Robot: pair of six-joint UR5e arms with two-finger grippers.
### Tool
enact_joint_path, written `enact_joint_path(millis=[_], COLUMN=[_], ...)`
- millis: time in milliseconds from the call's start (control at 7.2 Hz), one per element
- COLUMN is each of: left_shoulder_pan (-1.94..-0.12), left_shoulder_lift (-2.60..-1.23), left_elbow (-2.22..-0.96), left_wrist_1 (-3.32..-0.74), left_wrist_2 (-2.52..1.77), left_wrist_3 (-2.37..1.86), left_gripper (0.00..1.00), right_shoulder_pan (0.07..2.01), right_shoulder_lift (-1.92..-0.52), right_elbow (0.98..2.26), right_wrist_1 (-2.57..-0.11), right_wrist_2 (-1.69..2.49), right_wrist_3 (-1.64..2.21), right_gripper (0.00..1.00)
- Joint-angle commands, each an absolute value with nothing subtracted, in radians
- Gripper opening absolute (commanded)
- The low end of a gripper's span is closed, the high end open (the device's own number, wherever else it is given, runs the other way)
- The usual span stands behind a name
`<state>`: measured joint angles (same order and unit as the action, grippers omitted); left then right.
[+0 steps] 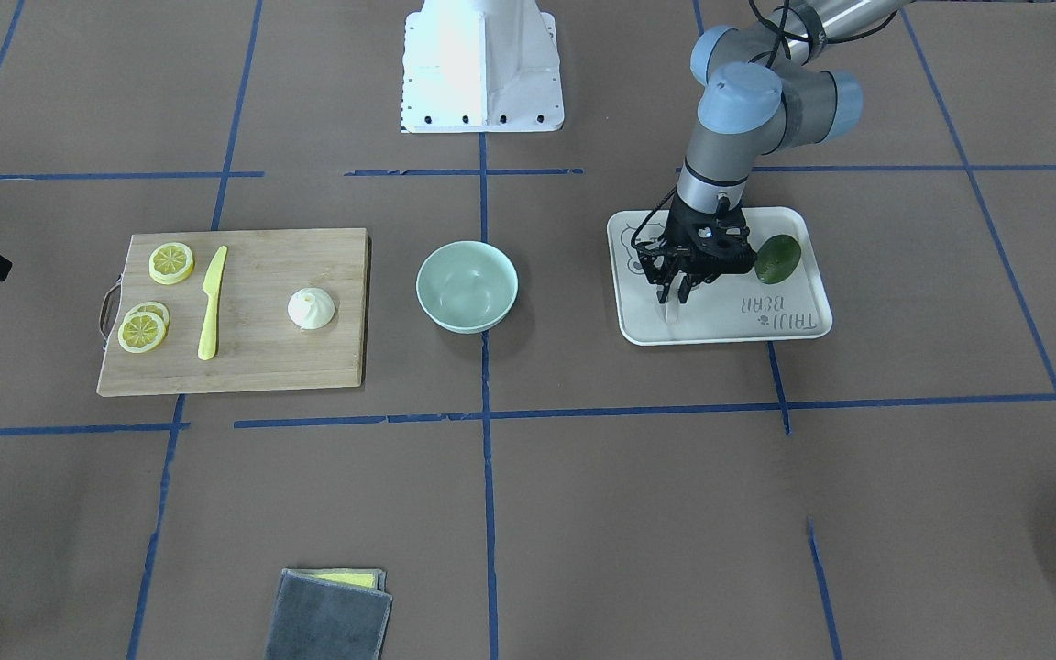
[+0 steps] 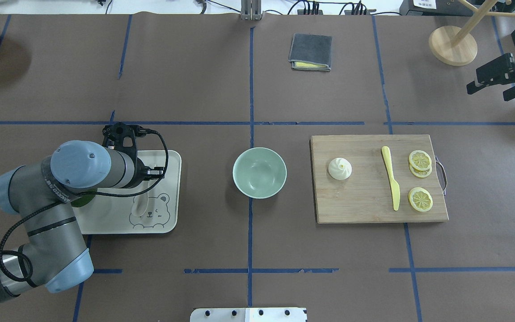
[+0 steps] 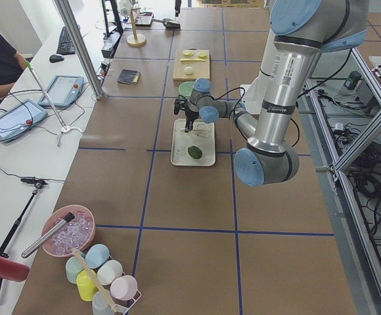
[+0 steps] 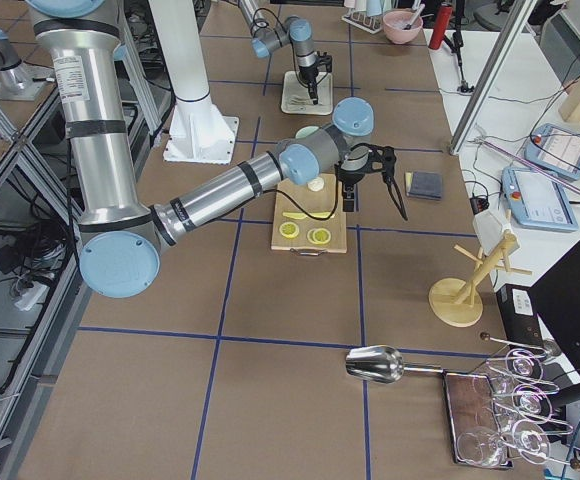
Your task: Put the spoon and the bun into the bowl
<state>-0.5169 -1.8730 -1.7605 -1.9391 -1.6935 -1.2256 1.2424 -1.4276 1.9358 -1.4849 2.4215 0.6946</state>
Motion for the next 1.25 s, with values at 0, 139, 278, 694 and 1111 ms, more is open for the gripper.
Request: enact_joint_path(millis=[0, 139, 278, 694, 1111], left_shoulder_pan=[-0.512, -0.512, -0.517, -0.526, -0.544], left_shoulder_lift=[-1.871, -1.87, -1.87, -1.9, -2.05], left_elbow=[-1.761, -1.767, -1.781, -1.885, -1.876], left_wrist_1=[-1.934, -1.933, -1.93, -1.773, -1.761], left_wrist_2=[-1.692, -1.692, -1.693, -1.701, -1.706], left_wrist_3=[-1.227, -1.226, -1.226, -1.218, -1.329], left_gripper=[0.34, 0.12, 0.0, 0.0, 0.0], right_shoulder_pan=[1.23, 1.218, 1.195, 1.084, 0.904], right_shoulder_lift=[-1.424, -1.41, -1.381, -1.31, -1.261], right_elbow=[1.936, 1.936, 1.936, 1.931, 1.93], right_wrist_1=[-1.485, -1.485, -1.485, -1.483, -1.467], right_wrist_2=[2.419, 2.418, 2.408, 2.331, 2.13], right_wrist_3=[0.695, 0.716, 0.777, 0.915, 1.043], right_gripper=[1.0, 1.0, 1.0, 1.0, 1.0])
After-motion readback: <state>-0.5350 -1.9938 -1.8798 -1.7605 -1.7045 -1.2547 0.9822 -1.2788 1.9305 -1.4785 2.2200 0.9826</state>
